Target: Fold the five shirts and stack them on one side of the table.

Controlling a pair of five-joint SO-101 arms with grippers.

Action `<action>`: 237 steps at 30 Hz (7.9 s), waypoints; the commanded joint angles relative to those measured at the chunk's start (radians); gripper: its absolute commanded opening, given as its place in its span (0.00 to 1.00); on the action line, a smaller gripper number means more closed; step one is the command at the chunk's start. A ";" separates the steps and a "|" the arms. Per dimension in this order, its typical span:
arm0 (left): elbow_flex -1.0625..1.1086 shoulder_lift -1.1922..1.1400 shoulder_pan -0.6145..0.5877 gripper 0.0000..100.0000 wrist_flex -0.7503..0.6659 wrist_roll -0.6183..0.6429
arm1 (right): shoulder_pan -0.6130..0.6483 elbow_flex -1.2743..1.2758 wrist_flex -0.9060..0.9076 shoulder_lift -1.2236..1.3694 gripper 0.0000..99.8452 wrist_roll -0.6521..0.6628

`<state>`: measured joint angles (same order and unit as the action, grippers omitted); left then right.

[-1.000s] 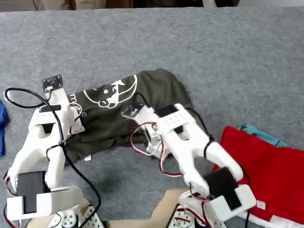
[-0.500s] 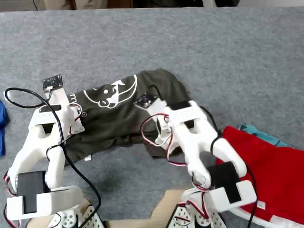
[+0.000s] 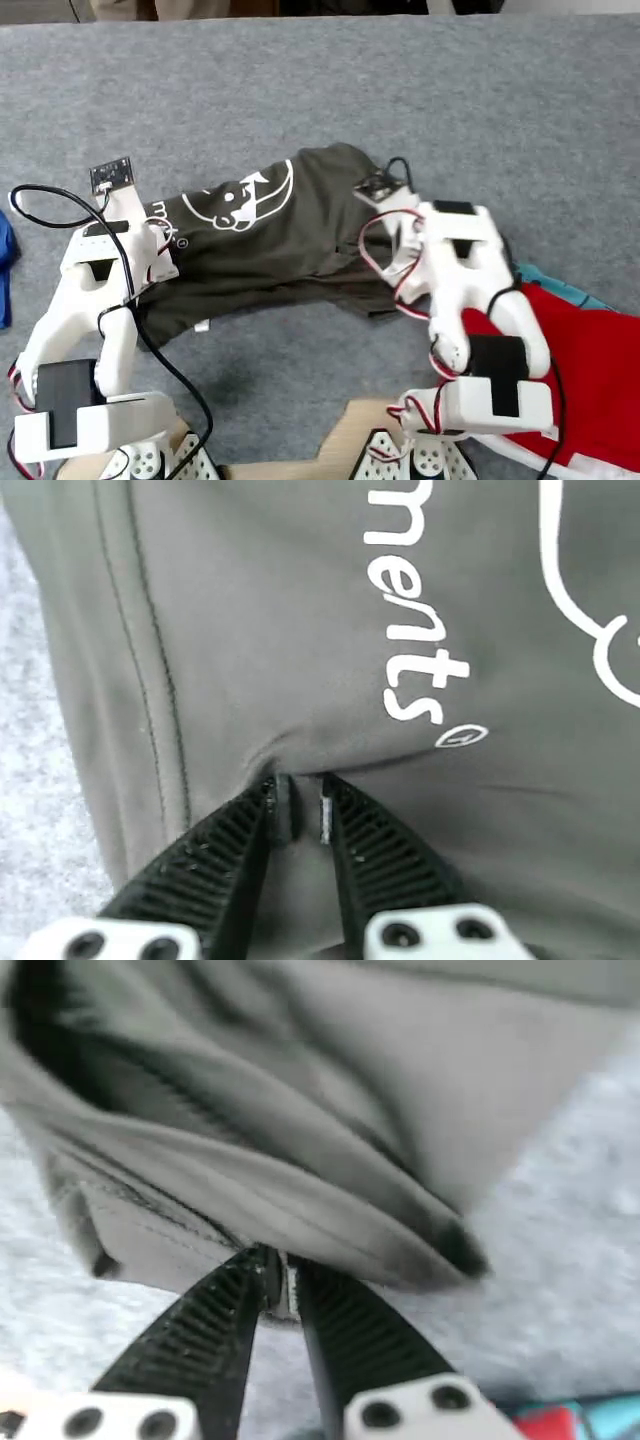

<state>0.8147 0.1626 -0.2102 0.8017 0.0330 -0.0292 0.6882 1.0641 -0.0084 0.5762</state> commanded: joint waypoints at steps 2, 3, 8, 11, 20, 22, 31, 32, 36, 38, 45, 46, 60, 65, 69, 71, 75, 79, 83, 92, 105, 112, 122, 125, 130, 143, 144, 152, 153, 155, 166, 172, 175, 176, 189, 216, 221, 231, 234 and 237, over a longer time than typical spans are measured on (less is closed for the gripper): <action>-0.006 -0.002 -0.008 0.06 -0.012 -0.006 | -0.094 -0.101 0.020 -0.005 0.00 0.026; -0.006 -0.002 -0.008 0.06 -0.012 -0.006 | -0.105 -0.122 0.025 -0.005 0.00 0.026; -0.006 -0.002 -0.008 0.06 -0.012 -0.006 | -0.162 -0.214 0.029 0.001 0.00 0.031; -0.006 -0.002 -0.008 0.06 -0.012 -0.006 | -0.188 -0.234 0.025 0.001 0.00 0.034; -0.006 -0.002 -0.008 0.06 -0.012 -0.006 | -0.321 -0.229 -0.025 0.002 0.00 0.137; -0.006 -0.002 -0.008 0.06 -0.012 -0.006 | -0.349 -0.229 -0.032 0.002 0.01 0.153; -0.005 0.002 -0.008 0.06 -0.012 -0.006 | -0.272 -0.409 0.121 -0.007 0.18 0.118; -0.005 0.004 -0.008 0.06 -0.011 -0.006 | -0.262 -0.444 0.141 -0.007 0.18 0.100; -0.008 0.005 -0.005 0.06 0.000 -0.006 | -0.185 -0.572 0.212 0.001 0.18 0.041; -0.018 0.012 0.028 0.06 0.031 -0.006 | -0.094 -0.590 0.252 0.002 0.17 0.003; -0.140 0.200 0.175 0.06 0.282 -0.006 | 0.271 -0.562 0.261 0.004 0.01 -0.158; -0.143 0.243 0.178 0.06 0.298 -0.006 | 0.305 -0.553 0.247 0.012 0.00 -0.176; 0.069 0.576 0.199 0.06 0.324 -0.138 | 0.406 -0.472 0.192 0.211 0.16 -0.183; 0.130 0.618 0.198 0.07 0.324 -0.140 | 0.438 -0.390 0.189 0.174 0.14 -0.163; 0.163 0.641 0.198 0.07 0.324 -0.146 | 0.433 -0.328 0.129 0.173 0.11 -0.163; 0.166 0.648 0.198 0.07 0.325 -0.175 | 0.415 -0.309 0.115 0.166 0.05 -0.164; 0.169 0.648 0.146 0.07 0.325 -0.190 | 0.352 -0.305 0.114 0.150 0.01 -0.158; 0.170 0.647 0.061 0.07 0.324 -0.245 | 0.302 -0.300 0.169 0.070 0.01 -0.084; 0.170 0.642 0.002 0.07 0.316 -0.287 | 0.292 -0.246 0.206 -0.044 0.02 -0.021; 0.170 0.641 -0.023 0.07 0.318 -0.301 | 0.176 -0.061 0.146 -0.232 0.25 0.178; 0.245 0.648 -0.025 0.07 0.324 -0.299 | 0.128 -0.093 -0.069 0.054 0.11 0.081; 0.242 0.648 -0.057 0.07 0.325 -0.301 | 0.074 -0.143 -0.098 0.110 0.01 0.104; 0.245 0.648 -0.057 0.07 0.324 -0.327 | -0.036 -0.305 0.043 0.105 0.00 0.153; 0.245 0.648 -0.057 0.07 0.324 -0.327 | -0.068 -0.354 0.051 0.110 0.00 0.176; 0.245 0.648 -0.057 0.07 0.324 -0.327 | -0.070 -0.351 0.066 0.113 0.01 0.230; 0.143 0.642 -0.064 0.06 0.463 -0.373 | 0.041 -0.351 0.173 -0.196 0.13 0.258; 0.157 0.641 -0.046 0.06 0.462 -0.371 | 0.073 -0.357 0.160 -0.199 0.10 0.238; 0.446 0.639 0.095 0.06 0.245 -0.359 | 0.271 -0.630 0.023 0.101 0.01 0.006; 0.453 0.639 0.092 0.06 0.242 -0.361 | 0.275 -0.691 0.026 0.165 0.01 -0.014; 0.454 0.639 0.087 0.06 0.242 -0.362 | 0.280 -0.825 0.028 0.294 0.01 -0.054; 0.470 0.639 0.084 0.02 0.273 -0.493 | 0.185 -1.603 0.157 1.024 0.01 -0.123; 0.470 0.639 0.089 0.02 0.282 -0.523 | 0.143 -2.118 0.325 1.268 0.01 -0.123; 0.468 0.639 0.089 0.02 0.284 -0.525 | 0.182 -2.328 0.463 1.333 0.01 -0.100; 0.460 0.639 0.089 0.02 0.285 -0.525 | 0.203 -2.371 0.522 1.337 0.01 -0.074; -0.124 0.641 0.080 0.02 0.660 -0.517 | 0.262 -2.242 0.724 0.921 0.01 -0.068; -0.255 0.648 0.029 0.30 0.845 -0.462 | 0.177 -1.481 0.609 0.469 0.01 -0.023; -0.244 0.618 -0.051 0.21 0.566 -0.321 | 0.176 -1.419 0.612 0.512 0.01 -0.068; 0.149 0.225 -0.080 0.02 -0.190 -0.103 | 0.160 -1.164 0.597 0.510 0.00 -0.150; 0.100 0.082 -0.117 0.02 -0.180 -0.103 | 0.148 -1.075 0.534 0.489 0.00 -0.141; -0.034 -0.018 -0.176 0.02 -0.078 -0.103 | 0.111 -0.946 0.430 0.496 0.00 -0.114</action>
<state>0.9083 0.2117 -0.3360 0.6667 -0.0775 0.1243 -0.3475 1.5812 0.5301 0.4457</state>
